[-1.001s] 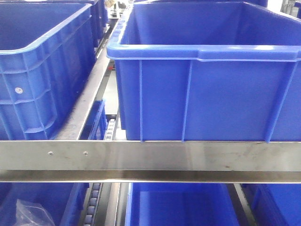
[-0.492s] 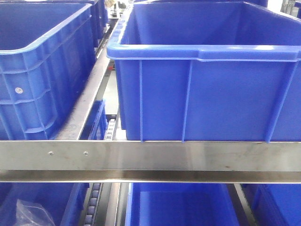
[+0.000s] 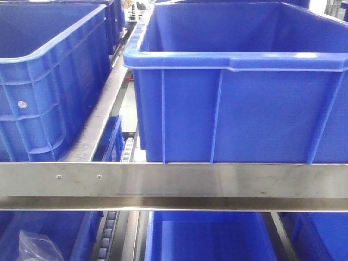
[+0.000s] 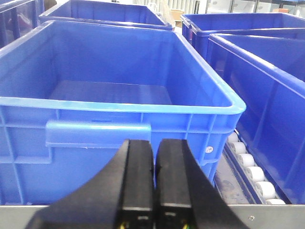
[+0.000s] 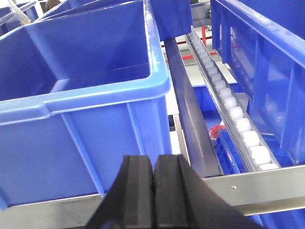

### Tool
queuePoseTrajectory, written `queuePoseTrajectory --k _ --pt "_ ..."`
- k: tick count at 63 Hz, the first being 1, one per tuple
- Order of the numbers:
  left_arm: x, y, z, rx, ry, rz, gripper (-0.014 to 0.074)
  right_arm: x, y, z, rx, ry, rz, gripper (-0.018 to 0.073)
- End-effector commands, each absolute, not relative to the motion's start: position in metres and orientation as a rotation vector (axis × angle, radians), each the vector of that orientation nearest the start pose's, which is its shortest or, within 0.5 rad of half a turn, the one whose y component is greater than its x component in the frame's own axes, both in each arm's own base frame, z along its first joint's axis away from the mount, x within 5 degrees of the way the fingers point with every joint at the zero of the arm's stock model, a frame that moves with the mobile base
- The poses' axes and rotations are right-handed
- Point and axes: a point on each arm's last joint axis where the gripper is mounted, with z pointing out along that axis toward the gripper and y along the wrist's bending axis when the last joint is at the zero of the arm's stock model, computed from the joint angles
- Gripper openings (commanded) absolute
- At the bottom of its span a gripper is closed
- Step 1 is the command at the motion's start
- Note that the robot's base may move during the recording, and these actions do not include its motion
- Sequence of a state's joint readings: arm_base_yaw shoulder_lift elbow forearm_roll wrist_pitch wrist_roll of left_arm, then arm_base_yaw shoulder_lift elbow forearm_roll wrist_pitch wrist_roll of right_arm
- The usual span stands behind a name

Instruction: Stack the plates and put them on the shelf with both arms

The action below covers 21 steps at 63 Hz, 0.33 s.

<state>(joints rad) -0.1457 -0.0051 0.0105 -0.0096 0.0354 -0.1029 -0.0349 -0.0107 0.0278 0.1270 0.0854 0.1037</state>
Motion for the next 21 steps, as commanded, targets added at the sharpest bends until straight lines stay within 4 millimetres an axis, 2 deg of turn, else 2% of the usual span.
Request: queuePoseTrajectory --k 1,21 --pt "0.0546 -0.0078 0.2085 0.017 1.441 -0.215 0.0091 0.0539 -0.0023 0.2113 0.195 1.447 0.148 0.0057" --pt "0.0546 -0.0078 0.2085 0.017 1.441 -0.215 0.0091 0.0539 -0.0023 0.2113 0.195 1.447 0.148 0.0057"
